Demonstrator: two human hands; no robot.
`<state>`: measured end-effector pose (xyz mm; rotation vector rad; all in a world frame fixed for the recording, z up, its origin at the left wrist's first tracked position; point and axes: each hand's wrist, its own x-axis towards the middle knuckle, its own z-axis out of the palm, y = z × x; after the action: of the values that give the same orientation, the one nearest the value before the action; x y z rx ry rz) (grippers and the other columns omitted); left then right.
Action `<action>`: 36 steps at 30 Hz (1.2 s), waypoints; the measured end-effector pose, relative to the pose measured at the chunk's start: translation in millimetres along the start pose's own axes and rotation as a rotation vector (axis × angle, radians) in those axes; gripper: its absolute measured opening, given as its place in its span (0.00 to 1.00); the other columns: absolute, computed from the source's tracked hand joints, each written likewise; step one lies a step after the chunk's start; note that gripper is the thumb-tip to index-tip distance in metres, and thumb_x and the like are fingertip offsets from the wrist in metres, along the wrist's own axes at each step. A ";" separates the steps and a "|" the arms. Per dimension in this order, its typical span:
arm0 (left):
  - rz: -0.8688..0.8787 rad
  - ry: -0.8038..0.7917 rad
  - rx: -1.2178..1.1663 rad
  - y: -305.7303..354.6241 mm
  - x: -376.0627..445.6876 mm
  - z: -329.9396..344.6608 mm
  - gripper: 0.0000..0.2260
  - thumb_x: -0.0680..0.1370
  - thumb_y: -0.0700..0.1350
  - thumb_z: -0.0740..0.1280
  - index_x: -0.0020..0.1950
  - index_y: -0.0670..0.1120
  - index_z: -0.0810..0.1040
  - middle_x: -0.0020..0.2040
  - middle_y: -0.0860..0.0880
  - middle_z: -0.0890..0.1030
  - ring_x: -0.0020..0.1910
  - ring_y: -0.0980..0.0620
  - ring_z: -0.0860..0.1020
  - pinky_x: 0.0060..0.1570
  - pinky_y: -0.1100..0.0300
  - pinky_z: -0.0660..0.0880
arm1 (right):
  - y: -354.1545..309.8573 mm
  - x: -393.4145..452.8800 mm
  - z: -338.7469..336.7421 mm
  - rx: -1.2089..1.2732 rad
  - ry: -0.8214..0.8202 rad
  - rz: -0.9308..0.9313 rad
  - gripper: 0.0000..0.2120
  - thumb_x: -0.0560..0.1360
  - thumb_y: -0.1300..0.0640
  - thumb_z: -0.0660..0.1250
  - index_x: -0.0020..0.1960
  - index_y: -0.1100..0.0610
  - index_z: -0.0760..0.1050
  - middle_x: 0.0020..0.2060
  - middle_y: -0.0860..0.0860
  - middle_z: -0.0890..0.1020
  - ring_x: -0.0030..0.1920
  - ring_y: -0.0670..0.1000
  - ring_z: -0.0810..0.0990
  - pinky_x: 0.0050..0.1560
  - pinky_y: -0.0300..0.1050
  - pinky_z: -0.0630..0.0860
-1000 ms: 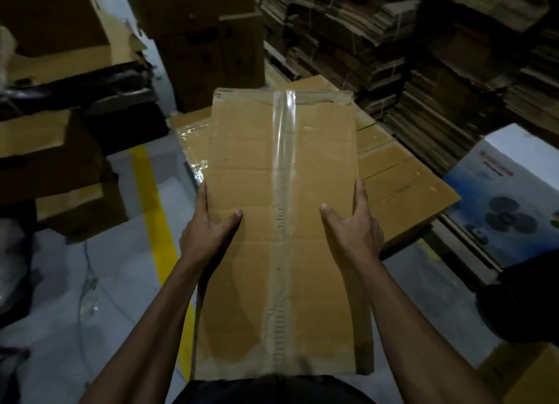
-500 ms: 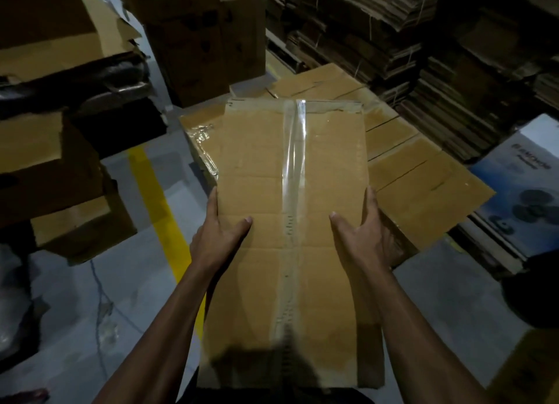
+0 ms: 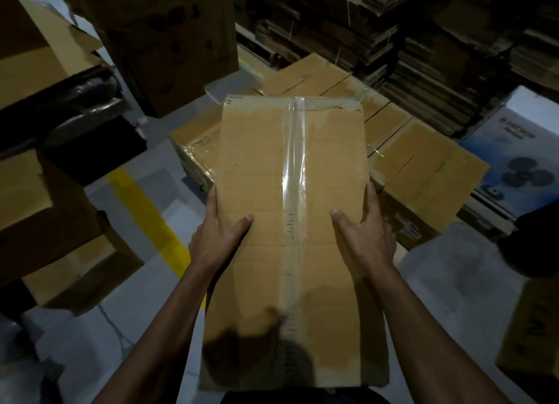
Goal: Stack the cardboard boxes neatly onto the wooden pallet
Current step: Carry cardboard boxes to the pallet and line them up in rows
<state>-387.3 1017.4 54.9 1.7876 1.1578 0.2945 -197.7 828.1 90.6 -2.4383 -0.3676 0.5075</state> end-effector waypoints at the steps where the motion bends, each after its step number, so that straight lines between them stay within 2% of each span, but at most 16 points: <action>1: 0.007 -0.010 0.004 0.2 5.3 -2.8 0.41 0.66 0.73 0.64 0.72 0.72 0.44 0.69 0.52 0.74 0.63 0.40 0.76 0.62 0.39 0.72 | -3.3 1.4 2.3 0.001 0.006 0.009 0.44 0.76 0.36 0.66 0.80 0.39 0.41 0.73 0.58 0.69 0.70 0.64 0.68 0.69 0.58 0.63; 9: 0.028 -0.087 0.065 17.0 52.6 -4.8 0.42 0.68 0.73 0.64 0.75 0.70 0.44 0.72 0.53 0.71 0.66 0.40 0.74 0.65 0.37 0.69 | -20.1 24.1 8.3 0.038 0.073 0.057 0.42 0.76 0.37 0.66 0.80 0.40 0.44 0.74 0.55 0.68 0.71 0.62 0.68 0.69 0.58 0.63; 18: 0.079 -0.136 0.103 59.1 136.3 11.8 0.42 0.67 0.72 0.64 0.74 0.70 0.42 0.72 0.54 0.71 0.66 0.42 0.74 0.64 0.38 0.71 | -37.0 104.1 17.0 0.156 0.128 0.166 0.44 0.74 0.36 0.69 0.80 0.44 0.47 0.72 0.54 0.71 0.70 0.62 0.69 0.69 0.58 0.64; 21: 0.106 -0.135 0.102 76.0 161.4 16.5 0.42 0.66 0.72 0.64 0.73 0.71 0.44 0.70 0.55 0.73 0.64 0.41 0.76 0.62 0.38 0.72 | -46.1 127.3 13.9 0.189 0.139 0.220 0.40 0.73 0.37 0.70 0.78 0.48 0.56 0.69 0.54 0.74 0.68 0.60 0.71 0.65 0.54 0.67; 23: 0.133 -0.154 0.085 87.5 178.3 19.8 0.42 0.66 0.71 0.65 0.74 0.71 0.46 0.68 0.55 0.74 0.62 0.41 0.77 0.61 0.37 0.73 | -51.1 141.9 11.0 0.212 0.155 0.255 0.36 0.74 0.38 0.70 0.75 0.51 0.62 0.67 0.54 0.75 0.66 0.60 0.72 0.59 0.50 0.67; 26: 0.148 -0.201 0.077 100.7 198.7 24.7 0.41 0.67 0.70 0.66 0.73 0.72 0.47 0.67 0.56 0.75 0.61 0.42 0.78 0.60 0.39 0.74 | -53.4 156.0 8.0 0.211 0.172 0.291 0.35 0.73 0.37 0.71 0.72 0.52 0.64 0.64 0.55 0.76 0.64 0.60 0.73 0.54 0.48 0.65; 31: 0.149 -0.297 0.174 116.9 231.5 40.7 0.42 0.67 0.71 0.64 0.74 0.70 0.44 0.68 0.53 0.75 0.60 0.41 0.78 0.61 0.38 0.73 | -52.4 170.2 7.3 0.226 0.266 0.386 0.36 0.71 0.35 0.71 0.71 0.51 0.64 0.63 0.53 0.77 0.63 0.60 0.75 0.60 0.53 0.70; 36: 0.131 -0.411 0.240 115.1 265.4 60.6 0.40 0.68 0.69 0.64 0.75 0.61 0.50 0.65 0.51 0.76 0.59 0.40 0.78 0.60 0.43 0.73 | -52.3 171.8 19.1 0.190 0.311 0.530 0.34 0.71 0.34 0.69 0.69 0.51 0.65 0.61 0.54 0.78 0.61 0.60 0.76 0.61 0.56 0.70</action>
<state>-144.3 1185.1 43.8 2.0177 0.8098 -0.1417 -60.8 942.6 62.8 -2.3618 0.4484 0.3471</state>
